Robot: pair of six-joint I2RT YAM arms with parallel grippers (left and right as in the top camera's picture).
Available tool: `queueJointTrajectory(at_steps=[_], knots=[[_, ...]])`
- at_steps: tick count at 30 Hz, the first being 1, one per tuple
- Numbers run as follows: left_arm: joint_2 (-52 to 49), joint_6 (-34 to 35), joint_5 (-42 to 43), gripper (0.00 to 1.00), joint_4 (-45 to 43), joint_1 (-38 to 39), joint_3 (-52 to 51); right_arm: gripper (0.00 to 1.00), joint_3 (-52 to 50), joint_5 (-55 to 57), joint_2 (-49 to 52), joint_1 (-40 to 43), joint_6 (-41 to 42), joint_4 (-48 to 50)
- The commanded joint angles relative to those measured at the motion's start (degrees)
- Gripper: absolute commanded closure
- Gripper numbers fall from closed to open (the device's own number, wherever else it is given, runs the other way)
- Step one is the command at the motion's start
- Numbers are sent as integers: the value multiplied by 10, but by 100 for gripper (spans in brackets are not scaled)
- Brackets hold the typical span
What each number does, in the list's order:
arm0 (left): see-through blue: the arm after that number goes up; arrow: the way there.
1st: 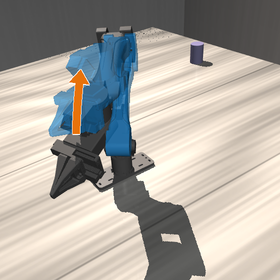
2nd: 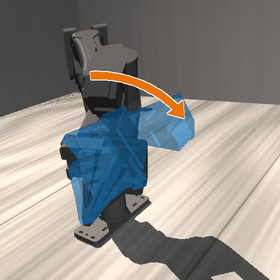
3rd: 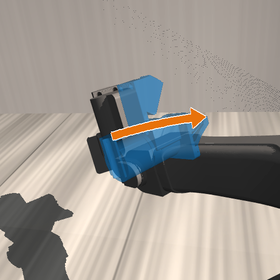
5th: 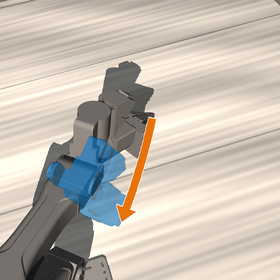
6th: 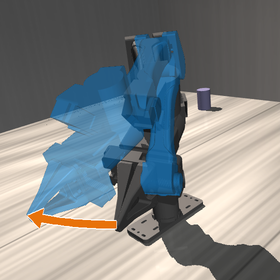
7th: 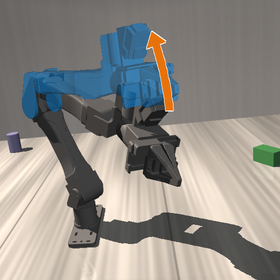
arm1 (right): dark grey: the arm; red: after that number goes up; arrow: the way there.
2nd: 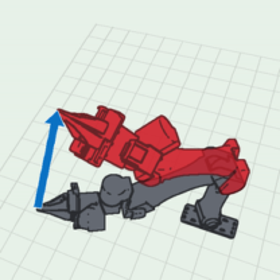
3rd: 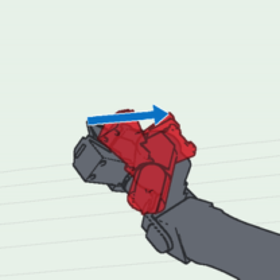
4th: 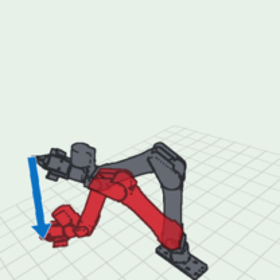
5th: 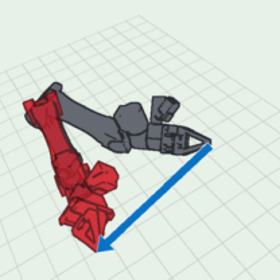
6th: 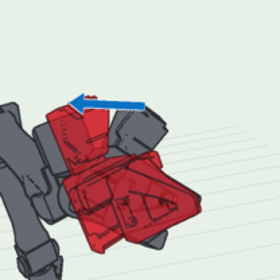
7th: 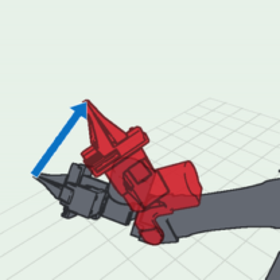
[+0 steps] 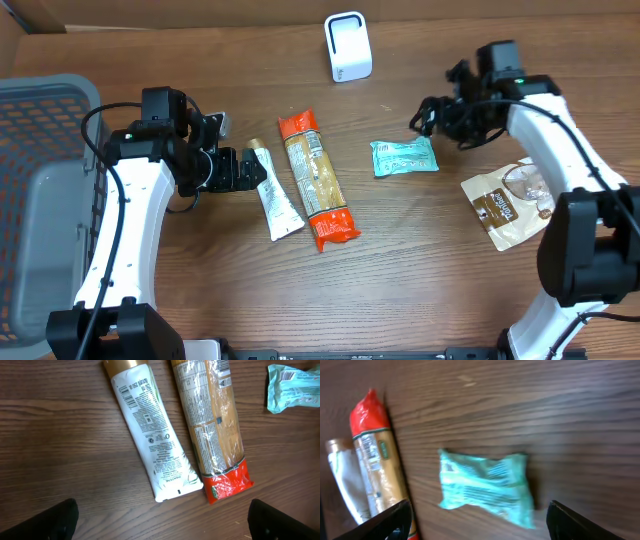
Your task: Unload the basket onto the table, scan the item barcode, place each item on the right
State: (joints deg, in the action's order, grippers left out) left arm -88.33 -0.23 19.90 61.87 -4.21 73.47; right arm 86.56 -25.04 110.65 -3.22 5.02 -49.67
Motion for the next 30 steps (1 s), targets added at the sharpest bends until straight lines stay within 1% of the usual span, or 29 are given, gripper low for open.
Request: queueJointTrajectory(at_steps=[1,5,10,16,19,20,26,29,30], knots=[[-3,-11,0,0,0,1,0,14,8,-26,27,19,-58,-2],[-3,-11,0,0,0,1,0,14,8,-65,74,23,-127,-10],[-3,-11,0,0,0,1,0,14,6,-106,112,22,-174,-11],[-3,-11,0,1,0,1,0,19,-23,-112,138,10,-172,28],[-3,-11,0,0,0,1,0,25,-43,-112,144,3,-170,52],[-3,-11,0,0,0,1,0,29,-55,-112,146,0,-169,64],[-3,-11,0,0,0,1,0,45,-68,-111,172,-3,-164,75],[-3,-11,0,0,0,1,0,66,-68,-111,191,-3,-147,76],[-3,-11,0,0,0,1,0,78,-68,-111,193,-3,-132,76]])
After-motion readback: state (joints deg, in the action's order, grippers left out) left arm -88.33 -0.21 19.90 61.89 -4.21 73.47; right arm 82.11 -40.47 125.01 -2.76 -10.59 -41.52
